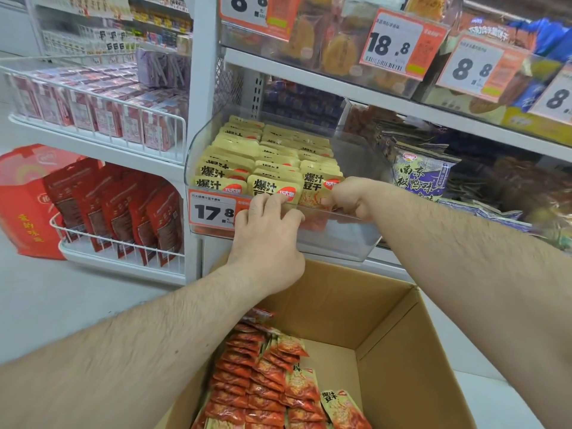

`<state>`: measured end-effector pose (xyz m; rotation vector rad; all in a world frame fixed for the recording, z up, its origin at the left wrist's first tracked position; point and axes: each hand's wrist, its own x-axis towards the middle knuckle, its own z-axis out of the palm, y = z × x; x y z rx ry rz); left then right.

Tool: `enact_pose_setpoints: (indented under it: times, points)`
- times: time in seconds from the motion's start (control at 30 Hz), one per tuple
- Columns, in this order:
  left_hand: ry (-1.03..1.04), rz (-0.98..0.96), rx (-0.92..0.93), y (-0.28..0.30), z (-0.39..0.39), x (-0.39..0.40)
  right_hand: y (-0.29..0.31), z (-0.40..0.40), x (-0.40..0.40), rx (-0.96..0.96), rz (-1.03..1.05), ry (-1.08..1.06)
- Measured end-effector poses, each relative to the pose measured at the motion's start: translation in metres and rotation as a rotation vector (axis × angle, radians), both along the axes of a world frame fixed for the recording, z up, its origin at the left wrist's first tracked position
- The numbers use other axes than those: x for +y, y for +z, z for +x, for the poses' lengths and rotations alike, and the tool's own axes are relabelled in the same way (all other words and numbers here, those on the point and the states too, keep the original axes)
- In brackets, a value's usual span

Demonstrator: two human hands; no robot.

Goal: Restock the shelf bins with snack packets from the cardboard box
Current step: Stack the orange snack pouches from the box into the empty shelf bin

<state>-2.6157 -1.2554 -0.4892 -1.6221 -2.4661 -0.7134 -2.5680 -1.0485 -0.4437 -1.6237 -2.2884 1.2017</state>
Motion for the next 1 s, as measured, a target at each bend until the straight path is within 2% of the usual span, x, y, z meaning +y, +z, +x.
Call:
enact_pose_setpoints:
  times: [0.1,0.17,0.23,0.27,0.3,0.37,0.4,0.43,0.47,0.5,0.57,0.63,0.7,0.77,0.83,0.93,1.0]
  points:
    - [-0.011,0.062,-0.008,0.000,0.002,0.002,0.001,0.002,0.001,-0.004,0.040,0.000]
    - [-0.060,0.177,0.011,-0.004,0.002,0.003,0.006,0.007,-0.003,-0.029,0.093,0.004]
    - [-0.122,0.267,0.000,-0.008,0.003,0.005,0.013,0.016,-0.015,-0.078,0.279,0.007]
    - [-0.155,0.253,-0.025,-0.011,0.005,0.005,0.014,0.022,-0.024,-0.072,0.470,-0.014]
    - [-0.189,0.207,-0.074,-0.014,0.008,0.005,0.012,0.032,-0.036,0.017,0.704,-0.019]
    - [-0.243,0.081,-0.249,-0.024,0.015,0.005,-0.008,0.057,-0.066,0.401,1.133,0.058]
    - [-0.260,0.023,-0.345,-0.031,0.019,0.004,-0.026,0.071,-0.080,0.538,1.228,0.104]
    - [-0.273,-0.033,-0.424,-0.038,0.023,0.002,-0.049,0.086,-0.092,0.584,1.228,0.124]
    - [-0.286,-0.085,-0.478,-0.045,0.026,0.001,-0.075,0.100,-0.100,0.534,1.131,0.109]
    - [-0.299,-0.136,-0.517,-0.053,0.031,0.000,-0.104,0.113,-0.104,0.406,0.965,0.079]
    - [-0.321,-0.208,-0.573,-0.065,0.038,-0.001,-0.166,0.135,-0.101,-0.046,0.522,0.071]
    - [-0.323,-0.243,-0.602,-0.074,0.043,0.000,-0.220,0.153,-0.096,-0.507,0.150,0.185]
    - [-0.321,-0.278,-0.619,-0.083,0.046,0.002,-0.260,0.167,-0.091,-0.761,-0.066,0.271]
    - [-0.317,-0.327,-0.623,-0.090,0.046,0.003,-0.286,0.177,-0.088,-0.834,-0.158,0.230]
    - [-0.297,-0.375,-0.621,-0.099,0.042,0.003,-0.307,0.184,-0.082,-0.825,-0.219,0.131]
    - [-0.252,-0.434,-0.639,-0.110,0.035,0.000,-0.337,0.191,-0.073,-0.794,-0.235,-0.006]
    - [-0.233,-0.470,-0.650,-0.116,0.031,-0.002,-0.351,0.193,-0.071,-0.816,-0.217,-0.006]
